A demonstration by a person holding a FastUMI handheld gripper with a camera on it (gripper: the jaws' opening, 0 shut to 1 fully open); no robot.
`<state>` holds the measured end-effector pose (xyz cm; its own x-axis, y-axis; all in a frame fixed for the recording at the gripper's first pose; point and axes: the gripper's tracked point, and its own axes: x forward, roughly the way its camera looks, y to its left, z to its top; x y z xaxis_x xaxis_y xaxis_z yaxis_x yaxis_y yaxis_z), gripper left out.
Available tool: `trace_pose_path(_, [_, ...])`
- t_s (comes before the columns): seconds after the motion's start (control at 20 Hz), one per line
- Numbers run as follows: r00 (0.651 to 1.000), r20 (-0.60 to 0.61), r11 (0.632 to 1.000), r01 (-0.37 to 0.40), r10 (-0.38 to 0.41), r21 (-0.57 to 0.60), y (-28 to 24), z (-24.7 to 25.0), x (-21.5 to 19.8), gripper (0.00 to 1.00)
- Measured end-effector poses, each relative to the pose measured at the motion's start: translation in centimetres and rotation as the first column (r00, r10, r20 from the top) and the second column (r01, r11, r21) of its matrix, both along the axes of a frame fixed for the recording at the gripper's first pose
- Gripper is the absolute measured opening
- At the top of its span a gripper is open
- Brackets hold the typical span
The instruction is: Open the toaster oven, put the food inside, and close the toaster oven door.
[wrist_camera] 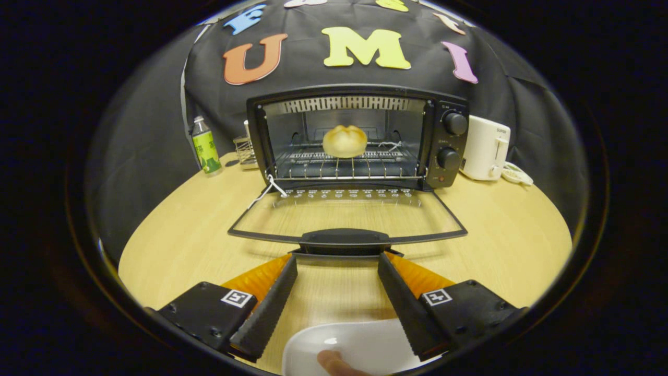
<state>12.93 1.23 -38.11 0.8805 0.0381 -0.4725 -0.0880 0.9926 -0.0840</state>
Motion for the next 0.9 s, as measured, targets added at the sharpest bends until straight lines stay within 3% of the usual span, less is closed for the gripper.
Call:
trace_pose_path(0.4, [1.0,-0.018,0.999,0.018,-0.019,-0.044,-0.1,-0.2,0.2,1.0])
trace_pose_path(0.9, [0.997,-0.057,0.999,0.044,-0.044,-0.014,0.1,1.2,0.4,1.0])
